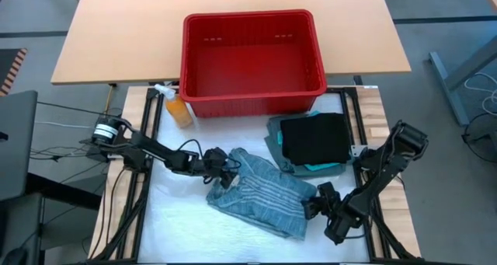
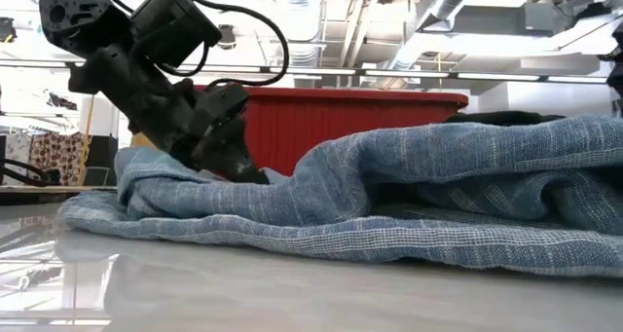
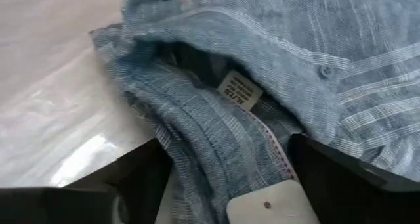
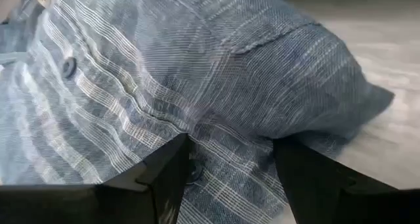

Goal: Fold Laundry from Bin
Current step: Fold the blue patterned polo

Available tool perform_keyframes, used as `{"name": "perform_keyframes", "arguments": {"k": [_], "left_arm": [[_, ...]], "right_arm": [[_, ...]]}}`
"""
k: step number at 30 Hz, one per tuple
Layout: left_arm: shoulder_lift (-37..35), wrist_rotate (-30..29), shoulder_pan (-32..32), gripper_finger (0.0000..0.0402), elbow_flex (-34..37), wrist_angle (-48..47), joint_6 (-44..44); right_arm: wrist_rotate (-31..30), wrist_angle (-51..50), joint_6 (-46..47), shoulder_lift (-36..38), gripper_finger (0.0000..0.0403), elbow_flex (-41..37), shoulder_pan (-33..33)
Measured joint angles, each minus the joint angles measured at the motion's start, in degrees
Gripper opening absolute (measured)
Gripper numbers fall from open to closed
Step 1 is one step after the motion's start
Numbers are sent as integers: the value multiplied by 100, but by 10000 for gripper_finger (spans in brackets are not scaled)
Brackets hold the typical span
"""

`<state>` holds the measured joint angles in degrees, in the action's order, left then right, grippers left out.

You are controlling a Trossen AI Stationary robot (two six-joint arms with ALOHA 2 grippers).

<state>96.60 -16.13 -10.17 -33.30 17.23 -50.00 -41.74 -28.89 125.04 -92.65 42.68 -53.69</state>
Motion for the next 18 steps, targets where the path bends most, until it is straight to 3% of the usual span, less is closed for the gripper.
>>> {"name": "perform_keyframes", "arguments": {"k": [5, 11, 13, 18], "left_arm": [[10, 157, 34, 216, 1, -35, 118], [182, 340, -11, 31, 4, 164, 307], [189, 512, -35, 17, -2, 293, 368], [30, 969, -42, 9, 9, 658, 579]], "right_arm": [[-251, 575, -110, -519, 210, 14, 174], [-535, 1327, -766, -956, 62, 31, 357], [-626, 1283, -990, -930, 25, 86, 389], [-616, 698, -1884, -386, 27, 356, 595]]}}
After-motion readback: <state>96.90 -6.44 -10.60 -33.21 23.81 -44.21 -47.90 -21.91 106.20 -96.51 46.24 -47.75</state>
